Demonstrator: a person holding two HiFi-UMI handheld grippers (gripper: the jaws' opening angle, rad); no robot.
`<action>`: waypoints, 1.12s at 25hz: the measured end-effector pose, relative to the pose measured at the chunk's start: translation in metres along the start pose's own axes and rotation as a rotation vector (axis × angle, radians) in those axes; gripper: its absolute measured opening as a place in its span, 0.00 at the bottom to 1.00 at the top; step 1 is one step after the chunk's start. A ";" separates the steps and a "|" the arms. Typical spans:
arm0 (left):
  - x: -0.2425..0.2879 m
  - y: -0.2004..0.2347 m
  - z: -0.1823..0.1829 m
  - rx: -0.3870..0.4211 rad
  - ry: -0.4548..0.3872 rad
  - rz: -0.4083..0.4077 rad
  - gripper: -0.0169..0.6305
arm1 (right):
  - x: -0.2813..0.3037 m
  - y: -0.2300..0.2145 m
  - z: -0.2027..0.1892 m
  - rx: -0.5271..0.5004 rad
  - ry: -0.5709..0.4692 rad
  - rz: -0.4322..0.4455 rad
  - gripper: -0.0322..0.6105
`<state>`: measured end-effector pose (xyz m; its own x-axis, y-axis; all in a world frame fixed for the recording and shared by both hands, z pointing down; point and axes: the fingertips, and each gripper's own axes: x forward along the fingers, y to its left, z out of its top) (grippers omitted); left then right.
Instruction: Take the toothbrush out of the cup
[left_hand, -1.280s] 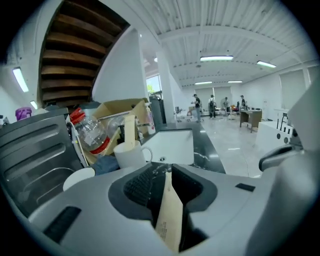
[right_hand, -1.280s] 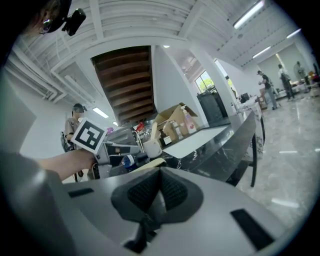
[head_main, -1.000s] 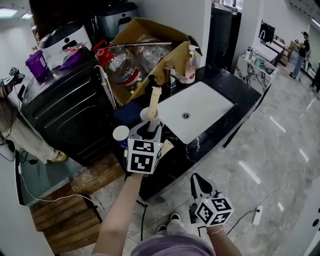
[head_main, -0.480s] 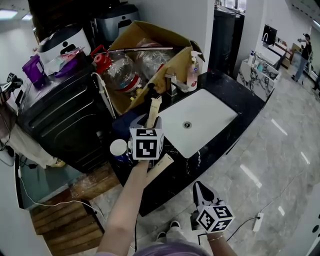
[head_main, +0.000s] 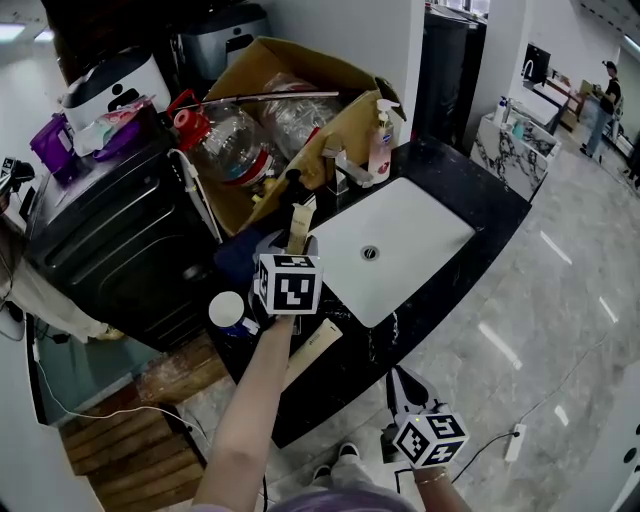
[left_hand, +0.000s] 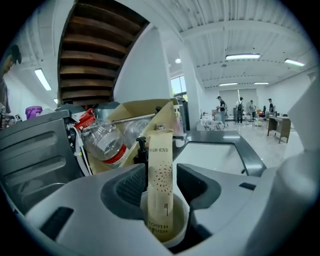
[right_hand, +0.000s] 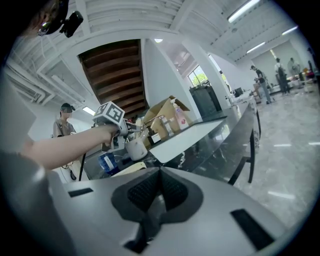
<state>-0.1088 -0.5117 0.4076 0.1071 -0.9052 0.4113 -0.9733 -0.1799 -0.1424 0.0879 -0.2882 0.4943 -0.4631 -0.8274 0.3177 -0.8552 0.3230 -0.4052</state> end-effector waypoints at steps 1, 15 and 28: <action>0.001 0.000 -0.001 0.010 0.007 0.009 0.31 | 0.000 -0.001 0.000 0.001 0.001 -0.002 0.05; -0.028 0.010 0.024 -0.002 -0.129 0.053 0.07 | -0.005 0.007 -0.001 0.000 -0.009 0.006 0.05; -0.120 0.023 0.068 -0.118 -0.419 0.033 0.05 | -0.027 0.035 -0.004 -0.018 -0.032 0.042 0.05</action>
<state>-0.1299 -0.4335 0.2942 0.1251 -0.9921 0.0041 -0.9915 -0.1252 -0.0353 0.0690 -0.2528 0.4750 -0.4908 -0.8274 0.2730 -0.8395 0.3653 -0.4022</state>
